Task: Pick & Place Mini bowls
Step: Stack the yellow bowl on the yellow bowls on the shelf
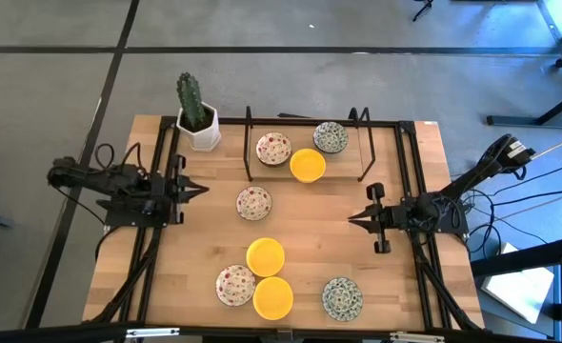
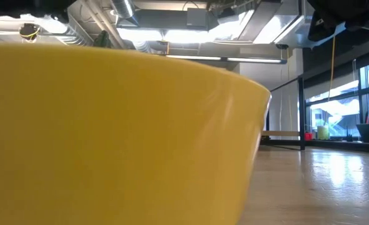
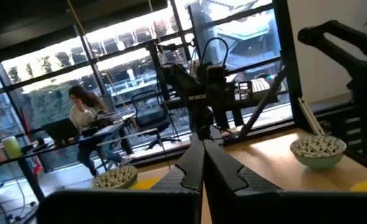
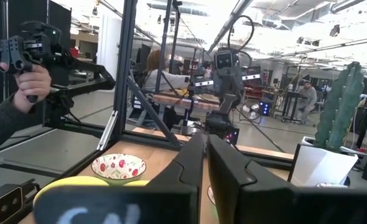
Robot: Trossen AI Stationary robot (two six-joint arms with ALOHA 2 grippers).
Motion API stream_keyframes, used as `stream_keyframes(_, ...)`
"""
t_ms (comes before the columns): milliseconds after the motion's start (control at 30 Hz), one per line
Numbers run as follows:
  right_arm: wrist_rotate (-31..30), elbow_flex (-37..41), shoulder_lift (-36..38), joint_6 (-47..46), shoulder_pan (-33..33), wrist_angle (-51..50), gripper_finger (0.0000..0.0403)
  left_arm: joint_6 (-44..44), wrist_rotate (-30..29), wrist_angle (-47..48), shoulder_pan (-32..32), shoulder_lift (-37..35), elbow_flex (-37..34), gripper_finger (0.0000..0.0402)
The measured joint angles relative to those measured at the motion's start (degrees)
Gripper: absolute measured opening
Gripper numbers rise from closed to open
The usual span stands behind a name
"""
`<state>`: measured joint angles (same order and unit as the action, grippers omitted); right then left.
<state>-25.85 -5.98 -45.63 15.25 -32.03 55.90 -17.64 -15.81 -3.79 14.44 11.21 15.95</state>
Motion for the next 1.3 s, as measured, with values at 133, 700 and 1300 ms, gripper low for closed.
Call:
stream_keyframes(133,0.00,0.00,0.00,0.00,0.00,-0.05,0.0025,0.35,0.14,-1.37,0.00,-4.27,-3.25,0.0004)
stream_keyframes(700,-0.03,0.02,0.00,-0.11,0.17,-0.48,0.0026,-1.00,-12.70,1.08,-0.02,-10.68,-6.42,0.0012)
stream_keyframes(1300,0.42,0.02,0.00,-1.31,0.17,-0.56,0.0026,-0.11,-10.08,1.92,-0.02,-10.70,-6.41,0.0012)
